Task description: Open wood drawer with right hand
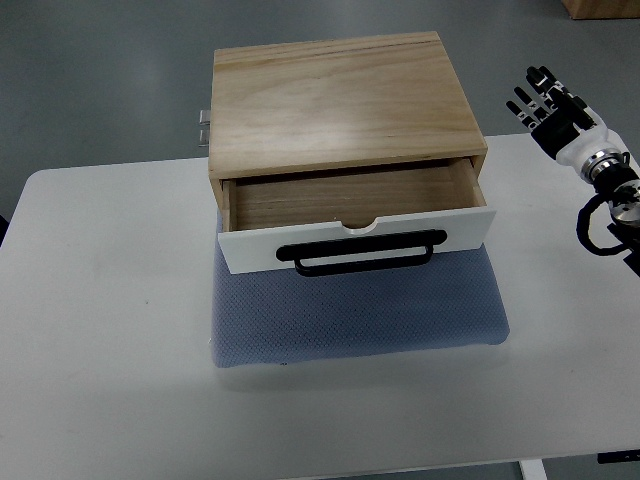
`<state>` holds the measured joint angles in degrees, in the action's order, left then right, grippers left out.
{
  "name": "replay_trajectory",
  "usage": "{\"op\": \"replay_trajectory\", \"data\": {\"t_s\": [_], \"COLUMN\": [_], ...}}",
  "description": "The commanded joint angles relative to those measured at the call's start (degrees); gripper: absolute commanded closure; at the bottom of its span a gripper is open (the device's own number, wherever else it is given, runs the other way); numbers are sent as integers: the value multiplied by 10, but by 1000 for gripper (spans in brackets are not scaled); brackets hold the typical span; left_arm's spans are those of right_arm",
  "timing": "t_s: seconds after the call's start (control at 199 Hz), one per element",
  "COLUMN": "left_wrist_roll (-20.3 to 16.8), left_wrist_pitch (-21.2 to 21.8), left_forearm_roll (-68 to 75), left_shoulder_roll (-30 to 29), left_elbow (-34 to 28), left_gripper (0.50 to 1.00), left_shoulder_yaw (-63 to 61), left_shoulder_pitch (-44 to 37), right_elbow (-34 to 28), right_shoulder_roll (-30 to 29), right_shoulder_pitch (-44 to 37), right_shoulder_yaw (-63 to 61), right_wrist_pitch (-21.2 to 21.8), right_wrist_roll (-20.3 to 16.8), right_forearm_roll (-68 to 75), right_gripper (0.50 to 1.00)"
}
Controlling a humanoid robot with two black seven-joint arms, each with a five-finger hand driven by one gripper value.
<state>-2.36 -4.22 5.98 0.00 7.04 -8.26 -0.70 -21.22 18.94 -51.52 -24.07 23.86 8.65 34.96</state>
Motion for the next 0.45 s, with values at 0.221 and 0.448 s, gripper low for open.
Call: {"op": "replay_trajectory", "data": {"t_s": [0.221, 0.448], "left_wrist_roll": [0, 0], "left_wrist_pitch": [0, 0], "left_forearm_roll": [0, 0], "left_shoulder_roll": [0, 0], "left_elbow": [0, 0], "left_gripper": [500, 500], "left_shoulder_yaw": [0, 0], "left_shoulder_pitch": [0, 0], "right_elbow": [0, -1], "right_shoulder_roll": [-5, -7], "right_shoulder_pitch": [5, 7], "right_shoulder_yaw": [33, 34], "right_wrist_pitch": [5, 19], "right_wrist_roll": [3, 0], "right_forearm_roll": [-1, -4], "right_gripper": [556, 556]}}
